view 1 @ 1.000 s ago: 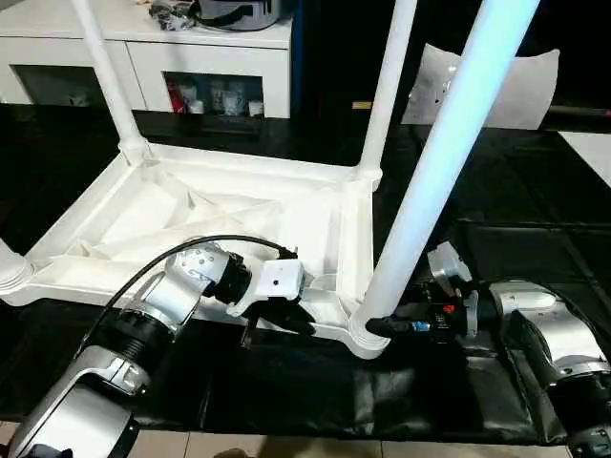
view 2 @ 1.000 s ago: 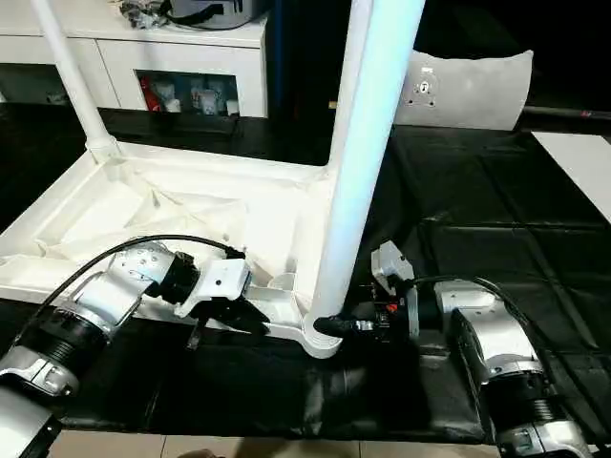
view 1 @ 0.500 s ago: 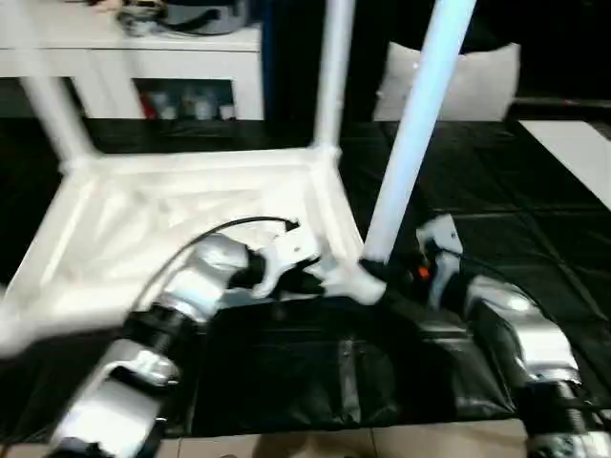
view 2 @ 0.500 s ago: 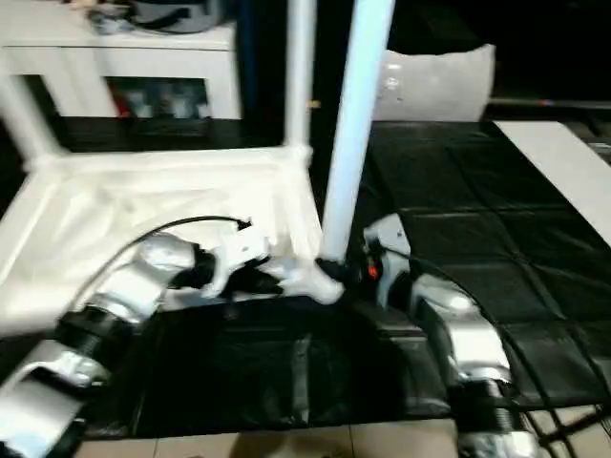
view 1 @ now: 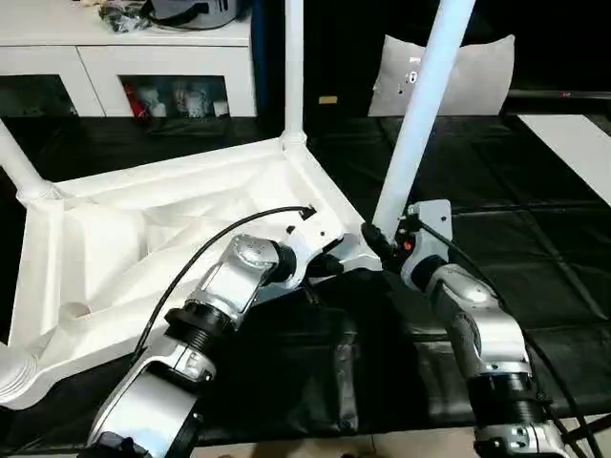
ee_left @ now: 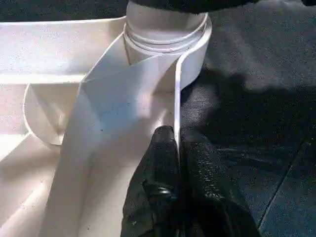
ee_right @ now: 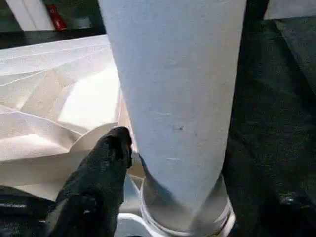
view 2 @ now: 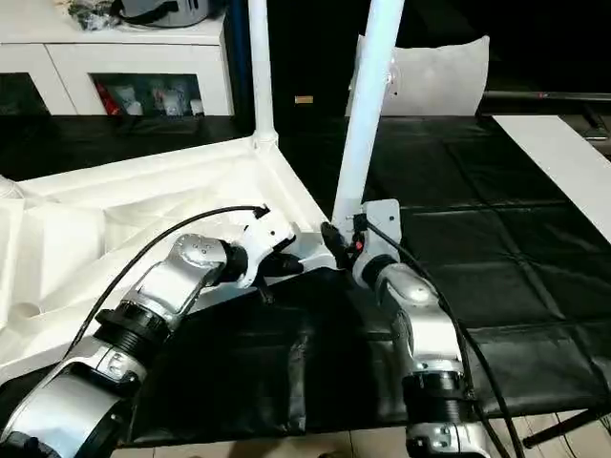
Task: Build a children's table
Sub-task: Rotate leg to tighten
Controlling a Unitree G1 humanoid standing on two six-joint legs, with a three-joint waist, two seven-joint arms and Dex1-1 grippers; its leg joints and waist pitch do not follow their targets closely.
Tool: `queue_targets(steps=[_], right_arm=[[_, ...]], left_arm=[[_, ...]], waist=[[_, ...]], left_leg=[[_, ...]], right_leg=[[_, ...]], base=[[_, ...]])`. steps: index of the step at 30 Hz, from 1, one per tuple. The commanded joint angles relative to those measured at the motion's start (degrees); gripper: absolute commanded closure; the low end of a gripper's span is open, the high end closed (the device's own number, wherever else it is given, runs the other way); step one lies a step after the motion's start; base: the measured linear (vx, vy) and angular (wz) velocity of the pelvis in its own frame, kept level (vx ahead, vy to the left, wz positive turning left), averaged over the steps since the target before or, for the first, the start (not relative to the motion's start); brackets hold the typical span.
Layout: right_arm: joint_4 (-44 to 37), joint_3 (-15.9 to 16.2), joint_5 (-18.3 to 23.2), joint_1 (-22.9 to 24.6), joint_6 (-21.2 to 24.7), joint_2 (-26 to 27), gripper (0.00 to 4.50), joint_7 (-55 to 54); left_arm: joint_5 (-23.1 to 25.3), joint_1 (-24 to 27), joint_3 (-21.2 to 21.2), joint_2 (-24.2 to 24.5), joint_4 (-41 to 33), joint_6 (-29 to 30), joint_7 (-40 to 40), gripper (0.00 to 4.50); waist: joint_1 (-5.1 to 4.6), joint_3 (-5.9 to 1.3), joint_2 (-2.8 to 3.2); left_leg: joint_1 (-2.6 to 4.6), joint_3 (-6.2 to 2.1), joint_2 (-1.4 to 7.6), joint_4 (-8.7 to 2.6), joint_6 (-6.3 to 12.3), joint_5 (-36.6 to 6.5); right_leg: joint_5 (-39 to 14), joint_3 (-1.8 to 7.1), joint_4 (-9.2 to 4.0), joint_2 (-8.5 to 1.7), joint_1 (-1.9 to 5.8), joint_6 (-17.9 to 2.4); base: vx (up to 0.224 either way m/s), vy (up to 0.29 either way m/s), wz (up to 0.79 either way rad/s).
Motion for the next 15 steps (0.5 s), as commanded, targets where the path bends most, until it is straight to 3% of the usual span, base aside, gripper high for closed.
queue_targets(steps=[1,7,11,15], right_arm=[[-2.11,2.82,1.89,1.13,-0.36,0.22,1.20,4.00],[-4.70,4.44,3.94,4.11,-4.19,-7.21,0.75,16.79],[-2.77,6.29,3.36,5.20,-9.83,-13.92,0.75,27.19],[-0.86,6.60,4.05,4.85,-12.13,-16.86,0.75,33.14]], left_arm=[[-0.85,-0.73,-0.38,-0.40,-2.33,-2.13,-0.73,4.50],[-1.42,2.35,-2.45,3.97,-5.29,-5.95,-8.24,4.50],[-2.41,4.57,-4.82,8.20,-7.37,-10.02,-16.57,4.50],[-3.02,5.23,-5.51,10.29,-7.37,-14.41,-20.58,4.50]], waist=[[0.41,-4.04,-0.31],[0.76,-4.11,-0.36],[1.05,-3.87,-0.46],[1.23,-3.73,-0.38]], left_leg=[[0.53,-0.99,2.75,-3.55,4.01,-9.31],[0.34,-0.93,2.86,-3.46,4.81,-8.96],[0.54,-0.89,3.01,-3.53,4.61,-10.86],[0.92,-0.95,3.06,-3.57,4.26,-12.78]], right_leg=[[-15.08,2.73,-4.23,-4.83,3.36,-10.73],[-13.42,2.82,-3.88,-4.92,3.61,-11.26],[-16.88,2.81,-4.34,-4.94,3.35,-10.56],[-20.26,2.71,-4.64,-4.88,2.87,-9.95]], base=[[0.000,0.000,0.00],[0.000,0.000,0.00],[0.000,0.000,0.00],[0.000,0.000,0.00]])
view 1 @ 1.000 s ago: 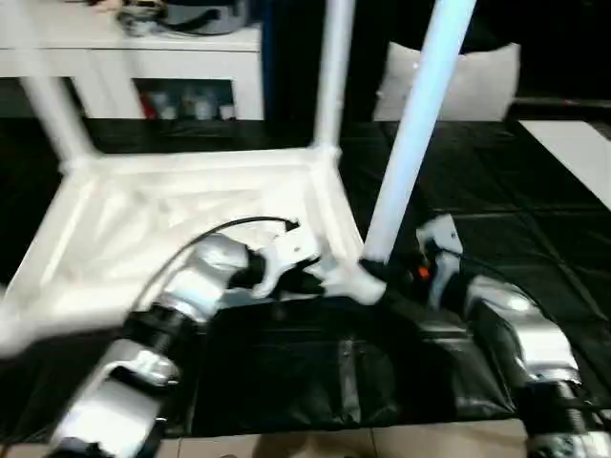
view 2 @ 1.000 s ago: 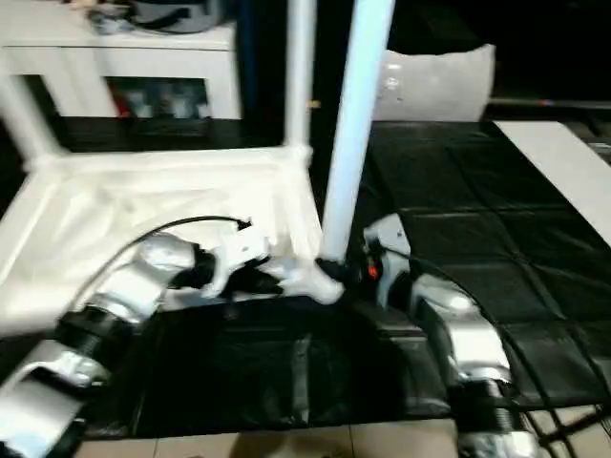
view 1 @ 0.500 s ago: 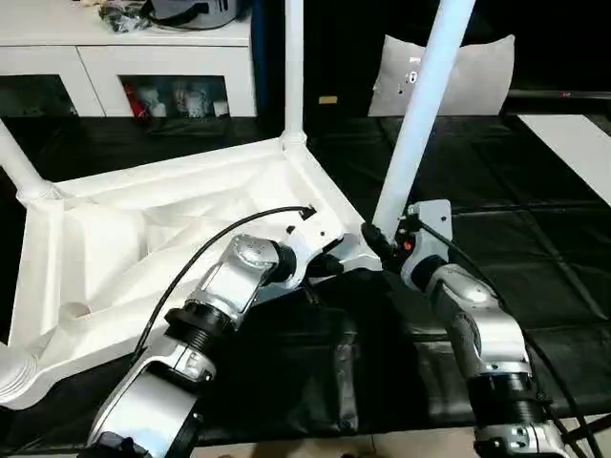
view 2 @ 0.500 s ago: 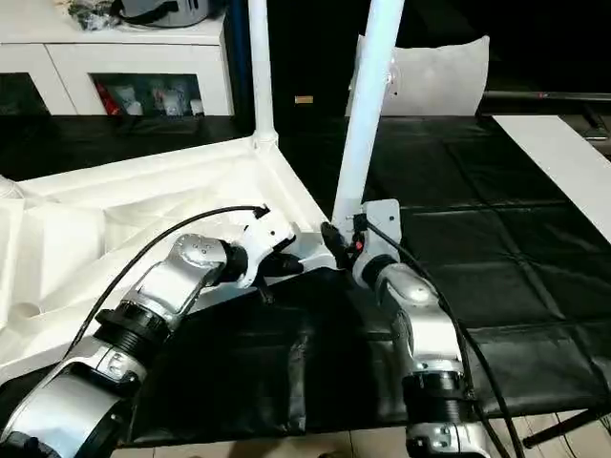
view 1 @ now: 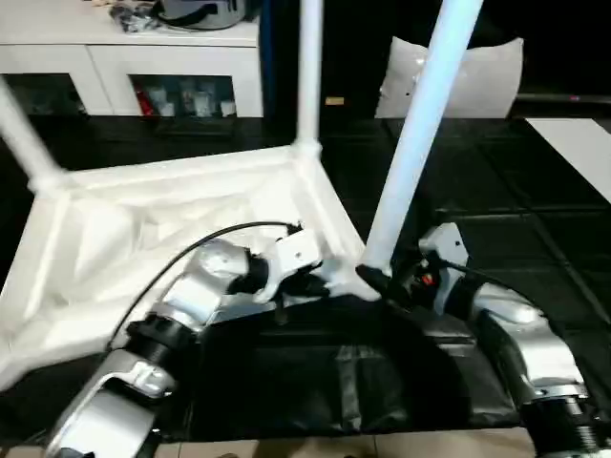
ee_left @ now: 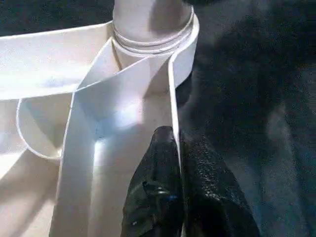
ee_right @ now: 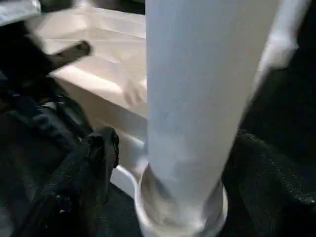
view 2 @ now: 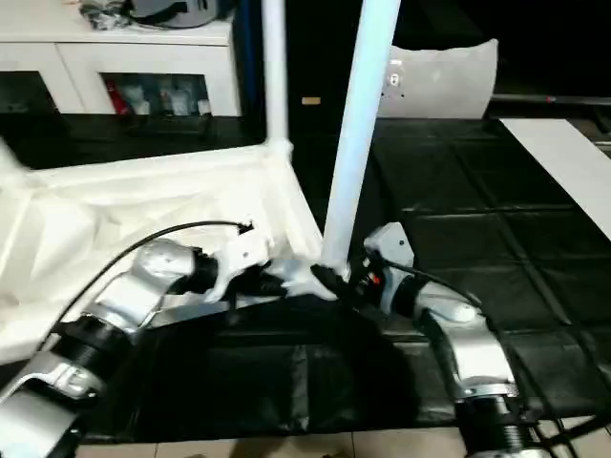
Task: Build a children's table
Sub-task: Rotate leg to tighten
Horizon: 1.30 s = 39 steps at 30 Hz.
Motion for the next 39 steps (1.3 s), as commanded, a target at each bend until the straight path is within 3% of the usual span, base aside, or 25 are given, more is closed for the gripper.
queue_targets(steps=[1,4,5,12,23,30,33,37,39], right_arm=[[1.24,0.57,0.85,-0.67,-1.55,-1.82,0.75,4.41],[2.28,0.82,1.71,-1.00,-1.97,-3.11,0.75,7.89],[3.63,0.98,3.19,-1.62,-1.96,-4.37,0.75,11.94],[6.40,3.19,5.89,-2.71,0.57,-8.11,1.41,23.29],[7.19,4.92,6.54,-3.29,1.09,-8.48,2.34,27.32],[6.52,5.54,7.42,-3.07,2.42,-8.65,2.50,29.07],[5.84,5.52,8.04,-2.73,3.14,-8.49,2.51,29.19],[1.04,4.67,10.07,-1.33,8.20,-5.98,2.51,23.82],[-0.29,4.38,8.87,-1.39,10.36,-3.73,2.51,17.76]], left_arm=[[-0.58,0.09,-2.09,0.43,-1.54,-3.65,-4.09,4.50],[-0.50,0.21,-2.64,1.68,-1.40,-5.65,-6.05,4.50],[-0.71,0.26,-3.24,3.03,-1.42,-7.11,-8.71,4.50],[-0.90,0.01,-4.65,5.50,-0.97,-10.79,-13.81,4.50],[-0.91,-0.09,-5.55,5.81,-0.57,-12.69,-15.69,4.50],[-0.75,-0.25,-5.54,5.87,0.02,-13.29,-15.81,4.50],[-0.84,-0.26,-5.40,5.83,0.02,-12.78,-15.72,4.50],[-2.54,-0.63,-3.14,3.83,-0.79,-5.43,-12.59,4.50],[-2.80,-1.22,-1.93,2.23,-0.55,-2.36,-9.46,4.50]], waist=[[0.14,-3.70,-0.38],[0.68,-3.70,-0.34],[0.81,-3.76,-0.58],[1.37,-3.89,-0.69],[2.53,-3.93,-0.82],[2.61,-4.03,-0.84],[2.62,-4.03,-0.85],[2.64,-3.95,-0.93],[2.51,-3.72,-0.79]], left_leg=[[0.95,-0.96,3.11,-3.67,4.15,-13.07],[1.09,-0.93,3.29,-3.79,3.83,-13.14],[0.99,-0.92,3.21,-3.73,3.93,-13.12],[0.77,-0.80,3.32,-3.53,4.74,-11.03],[0.90,-0.72,3.42,-3.57,4.04,-10.49],[0.84,-0.72,3.37,-3.51,4.12,-9.92],[0.83,-0.70,3.35,-3.50,4.21,-9.81],[0.79,-0.71,3.30,-3.55,3.98,-9.85],[0.93,-0.75,3.21,-3.65,3.42,-10.59]], right_leg=[[-20.37,2.74,-4.65,-4.92,2.74,-10.22],[-19.27,2.85,-4.44,-4.92,2.70,-10.78],[-19.00,2.84,-4.31,-4.96,2.86,-10.89],[-17.97,2.64,-3.94,-4.98,3.05,-11.30],[-19.36,2.64,-3.94,-5.04,2.81,-10.66],[-18.67,2.62,-3.85,-5.05,2.88,-10.55],[-18.44,2.60,-3.83,-4.99,2.90,-10.68],[-19.33,2.58,-3.85,-5.03,2.93,-10.50],[-21.43,2.58,-4.22,-4.98,2.72,-9.99]], base=[[0.000,0.000,0.00],[0.000,0.000,0.00],[0.000,0.000,0.00],[0.000,0.000,0.00],[0.000,0.000,0.00],[0.000,0.000,0.00],[0.000,0.000,0.00],[0.000,0.000,0.00],[0.000,0.000,0.00]])
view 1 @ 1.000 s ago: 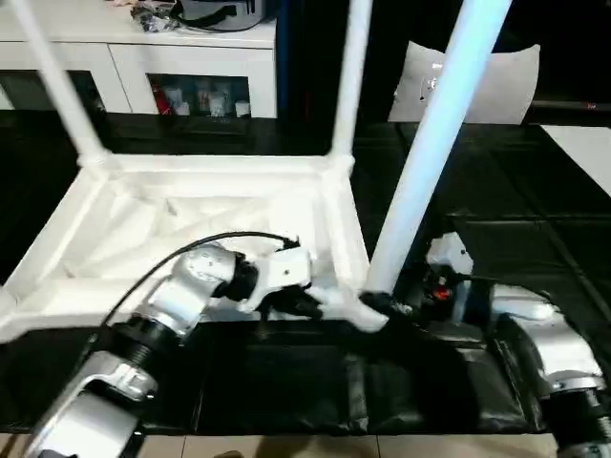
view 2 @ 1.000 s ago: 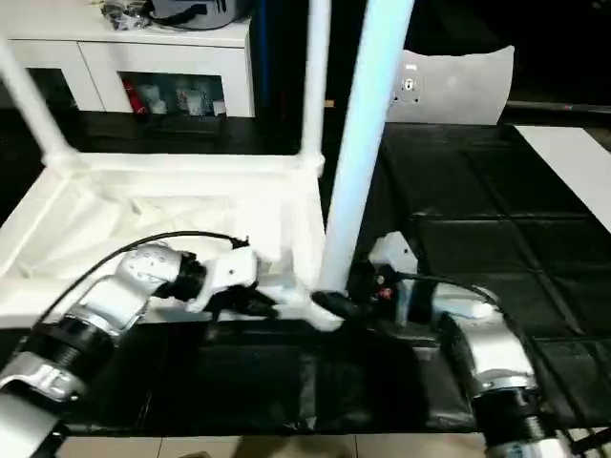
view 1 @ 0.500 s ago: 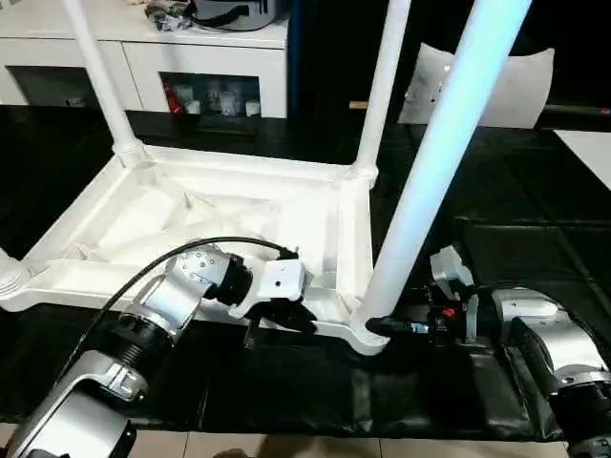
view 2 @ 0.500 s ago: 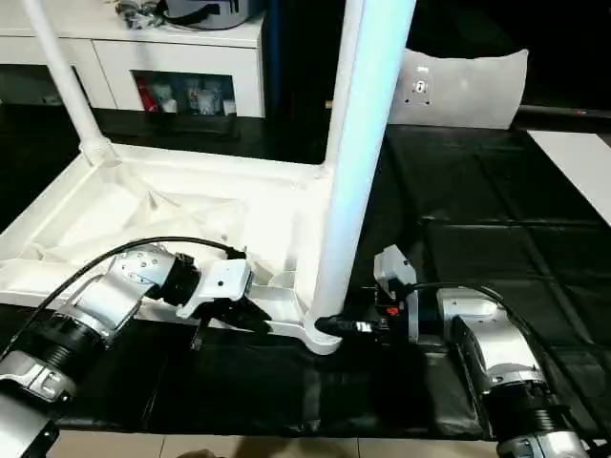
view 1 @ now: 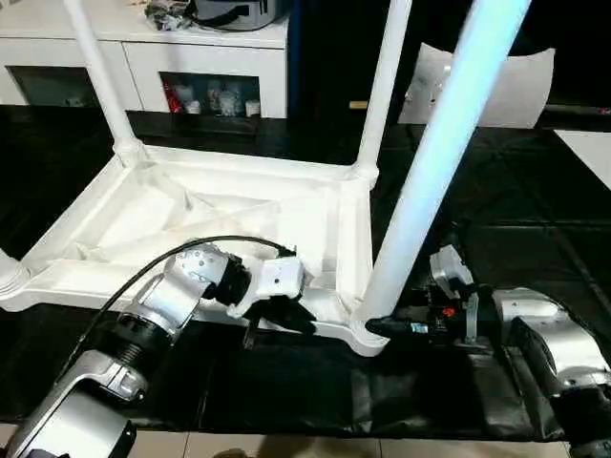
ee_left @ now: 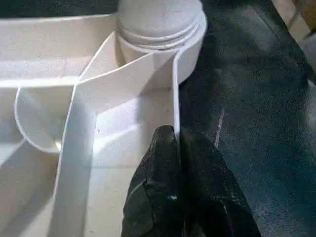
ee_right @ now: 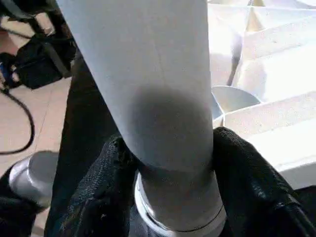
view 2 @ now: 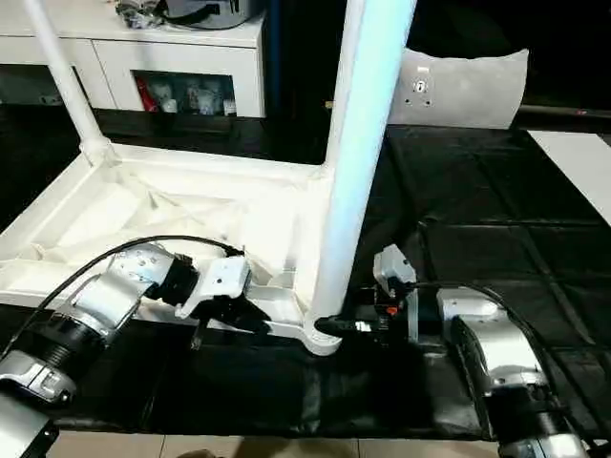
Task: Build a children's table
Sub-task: Rotate leg to tighten
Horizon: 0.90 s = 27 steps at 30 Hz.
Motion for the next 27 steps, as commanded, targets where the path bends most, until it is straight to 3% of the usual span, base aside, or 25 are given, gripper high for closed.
queue_targets(steps=[1,2,3,5,6,7,9,14,18,21,26,27], right_arm=[[-2.48,0.41,1.43,-0.70,3.31,4.14,2.51,-6.23],[-2.39,-0.44,0.48,-1.34,3.93,6.69,2.51,-11.49],[-2.22,-1.29,-0.43,-2.07,4.38,9.36,2.51,-16.72],[-2.19,-1.62,-0.83,-2.40,4.54,10.51,2.51,-18.87],[-1.45,-1.76,-4.16,-3.31,4.94,13.40,2.51,-26.15],[-0.94,-2.03,-5.24,-3.74,5.74,14.95,2.51,-29.63],[0.25,-3.45,-6.38,-4.74,7.39,18.88,2.51,-37.50],[4.80,-4.69,-11.29,-7.76,6.39,24.03,2.52,-51.22],[5.55,-5.70,-12.36,-9.15,5.45,25.13,2.52,-54.49],[5.33,-6.23,-12.04,-9.44,4.91,24.90,1.85,-54.01],[3.94,-5.43,-11.68,-8.08,3.56,22.67,1.45,-50.25],[3.20,-7.22,-9.34,-7.29,2.95,21.07,1.37,-47.42]], left_arm=[[0.25,-1.74,0.21,-3.10,-0.33,3.23,5.14,4.50],[0.98,-2.32,0.63,-4.24,0.33,4.27,7.91,4.50],[1.59,-3.04,1.36,-5.82,1.32,5.48,11.46,4.50],[1.77,-3.39,1.78,-6.58,1.83,6.02,13.14,4.50],[1.79,-4.48,3.00,-9.19,3.22,8.38,17.87,4.50],[1.79,-5.06,3.62,-10.53,3.94,9.52,20.34,4.50],[1.64,-6.47,5.26,-13.64,5.55,12.29,25.87,4.50],[3.56,-8.99,6.83,-18.49,8.76,13.64,34.84,4.50],[4.51,-9.43,6.64,-19.12,9.63,13.13,36.42,4.50],[4.43,-8.87,6.54,-18.65,9.09,13.22,35.90,4.50],[4.53,-7.84,6.10,-16.82,8.51,12.59,33.70,4.50],[4.83,-7.14,5.02,-14.81,8.15,10.04,30.45,4.50]], waist=[[-0.40,-3.63,-0.76],[-0.61,-3.56,-0.80],[-0.88,-3.36,-0.38],[-1.61,-3.40,-0.59],[-2.15,-3.40,-0.50],[-2.77,-3.46,-0.38],[-3.77,-3.76,-0.44],[-4.34,-3.93,-0.38],[-4.09,-4.19,-0.35],[-3.99,-4.23,-0.32],[-3.97,-4.11,-0.25],[-3.88,-4.13,-0.35]], left_leg=[[0.91,-0.88,3.09,-3.88,2.77,-11.70],[0.90,-0.91,2.99,-3.89,2.46,-12.44],[1.19,-0.99,2.81,-3.90,1.52,-13.90],[1.00,-1.39,2.43,-3.92,0.22,-15.40],[0.96,-1.51,2.50,-4.00,0.14,-15.74],[0.97,-1.63,2.60,-4.06,0.05,-16.23],[0.39,-1.77,2.61,-4.16,0.40,-15.09],[0.64,-1.18,2.22,-3.69,1.66,-12.84],[0.41,-1.06,2.41,-3.62,3.32,-9.99],[0.42,-0.93,2.39,-3.58,4.10,-8.95],[0.44,-1.00,2.51,-3.68,4.09,-10.00],[0.36,-1.02,2.52,-3.67,4.23,-10.12]], right_leg=[[-23.62,2.55,-4.57,-5.00,2.48,-9.52],[-25.12,2.49,-4.73,-5.01,2.40,-9.06],[-28.33,2.43,-5.29,-4.93,1.99,-7.99],[-32.78,1.94,-5.79,-5.13,2.38,-5.89],[-32.96,1.94,-5.88,-5.06,2.32,-5.28],[-31.69,1.91,-5.85,-4.96,2.20,-5.76],[-27.45,1.98,-5.36,-4.98,2.73,-7.09],[-22.16,2.41,-5.27,-4.78,2.36,-9.35],[-17.13,2.58,-4.70,-4.68,2.81,-10.27],[-14.16,2.64,-4.47,-4.70,3.00,-11.40],[-15.71,2.55,-4.61,-4.71,3.11,-11.17],[-16.18,2.61,-4.62,-4.82,3.21,-10.82]], base=[[0.000,0.000,0.00],[0.000,0.000,0.00],[0.000,0.000,0.00],[0.000,0.000,0.00],[0.000,0.000,0.00],[0.000,0.000,0.00],[0.000,0.000,0.00],[0.000,0.000,0.00],[0.000,0.000,0.00],[0.000,0.000,0.00],[0.000,0.000,0.00],[0.000,0.000,0.00]])
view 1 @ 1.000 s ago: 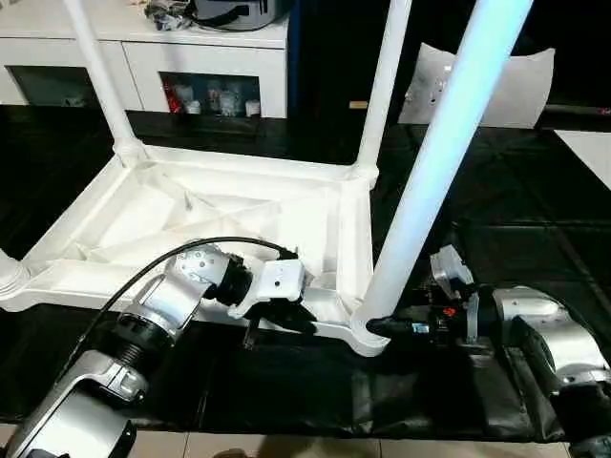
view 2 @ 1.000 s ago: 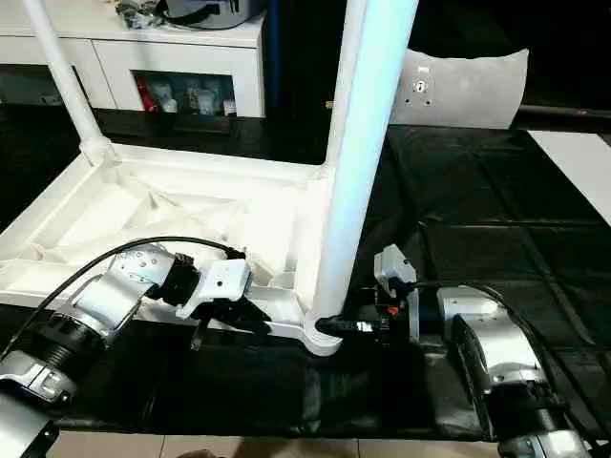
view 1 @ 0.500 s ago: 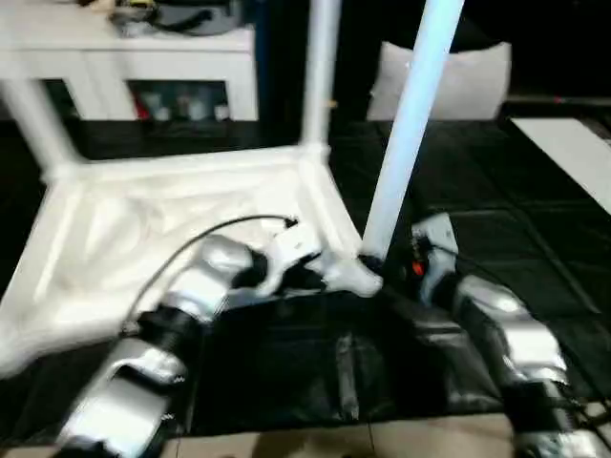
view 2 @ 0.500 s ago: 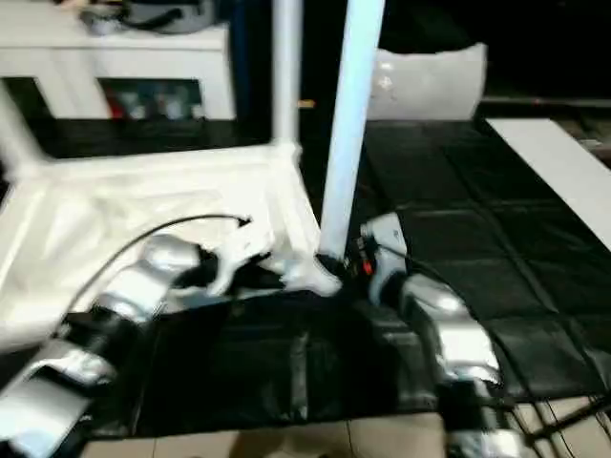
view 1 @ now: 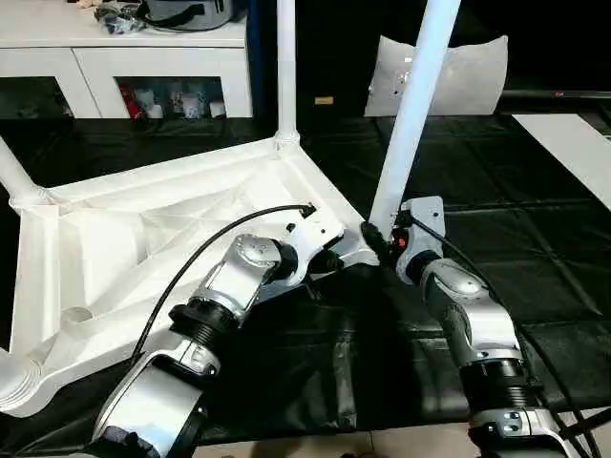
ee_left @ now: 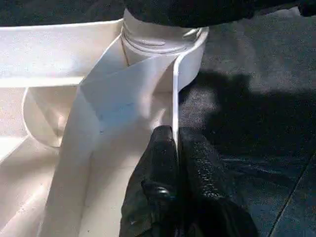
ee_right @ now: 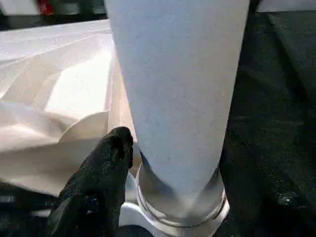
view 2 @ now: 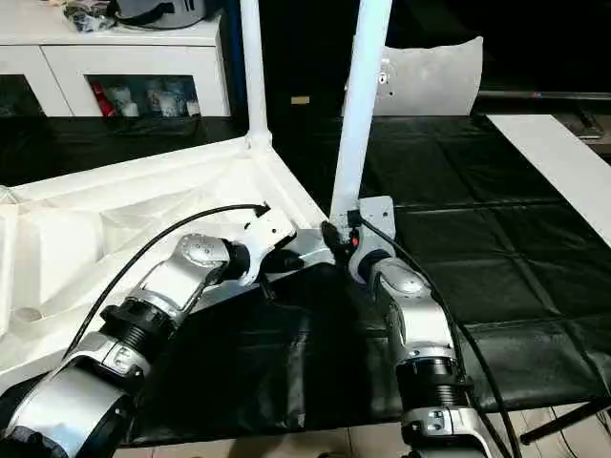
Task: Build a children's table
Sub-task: Rotate leg to tighten
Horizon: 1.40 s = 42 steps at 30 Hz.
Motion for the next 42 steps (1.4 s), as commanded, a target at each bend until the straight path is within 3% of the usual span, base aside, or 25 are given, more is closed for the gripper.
queue_targets(steps=[1,8,11,12,16,20,26,31,40,42], right_arm=[[-1.53,0.41,3.89,0.87,-0.31,-0.24,1.25,4.93],[-3.56,2.44,7.57,3.90,-3.41,-12.41,0.75,27.77],[-3.29,5.25,5.95,4.93,-5.62,-16.71,0.48,33.63],[-1.67,6.62,5.65,4.99,-8.17,-19.25,0.48,38.17],[-0.17,7.77,6.99,4.70,-9.99,-21.55,0.48,45.54],[1.17,8.33,9.69,3.92,-10.35,-22.83,0.48,53.86],[2.82,9.85,10.87,2.96,-10.92,-23.39,1.01,57.76],[3.93,10.55,11.15,2.33,-10.10,-22.56,1.36,60.67],[3.67,11.14,12.36,2.47,-9.42,-22.21,2.00,62.03],[3.45,10.95,12.49,2.57,-8.96,-22.07,2.34,62.52]], left_arm=[[-0.17,0.10,-1.12,1.19,-2.35,-3.43,-3.12,4.50],[0.00,3.23,-4.92,9.05,-5.74,-11.28,-15.79,4.50],[-0.94,4.52,-6.26,11.47,-7.36,-14.81,-21.46,4.50],[-1.68,5.19,-7.26,13.23,-8.06,-16.07,-25.47,4.50],[-1.69,5.11,-8.05,14.69,-6.94,-18.55,-28.76,4.50],[-3.50,4.91,-8.72,16.19,-7.41,-20.65,-34.90,4.50],[-3.78,4.58,-9.37,16.77,-7.76,-22.07,-37.65,4.50],[-3.31,4.24,-10.01,16.93,-7.35,-23.42,-38.72,4.50],[-3.30,4.54,-10.21,17.14,-7.59,-23.87,-39.50,4.50],[-3.34,4.37,-10.23,17.19,-7.30,-23.96,-39.57,4.50]], waist=[[0.47,-4.12,-0.39],[1.29,-4.02,-0.37],[1.79,-3.78,-0.28],[2.05,-3.86,0.18],[2.78,-3.76,0.00],[3.32,-3.90,-0.50],[4.32,-3.98,-0.42],[4.41,-4.05,-0.66],[4.46,-4.06,-0.57],[4.44,-4.02,-0.44]], left_leg=[[0.42,-0.95,2.59,-3.51,4.44,-10.13],[0.45,-0.85,2.95,-3.47,5.53,-10.44],[0.81,-0.84,3.19,-3.65,4.62,-11.79],[1.00,-0.85,3.17,-3.62,3.92,-12.36],[1.34,-0.81,3.49,-3.80,3.21,-14.42],[0.96,-0.74,3.50,-3.72,3.59,-13.19],[1.16,-0.63,3.59,-3.62,3.73,-11.80],[1.00,-0.65,3.52,-3.56,3.68,-11.31],[0.95,-0.68,3.50,-3.60,3.69,-10.96],[0.96,-0.71,3.52,-3.65,3.50,-11.32]], right_leg=[[-16.80,2.63,-4.24,-4.86,3.44,-10.35],[-15.90,2.63,-3.94,-4.80,3.43,-11.13],[-18.57,2.69,-4.17,-4.96,3.08,-10.67],[-19.34,2.66,-4.23,-4.97,2.93,-10.78],[-19.97,2.64,-4.22,-4.85,2.73,-11.15],[-18.96,2.60,-3.83,-5.00,3.09,-11.60],[-19.22,2.62,-3.73,-5.07,2.84,-11.53],[-19.09,2.54,-3.62,-5.13,2.91,-11.38],[-19.99,2.47,-3.73,-5.05,2.93,-10.75],[-20.36,2.46,-3.75,-5.01,2.88,-10.67]], base=[[0.000,0.000,0.00],[0.000,0.000,0.00],[0.000,0.000,0.00],[0.000,0.000,0.00],[0.000,0.000,0.00],[0.000,0.000,0.00],[0.000,0.000,0.00],[0.000,0.000,0.00],[0.000,0.000,0.00],[0.000,0.000,0.00]])
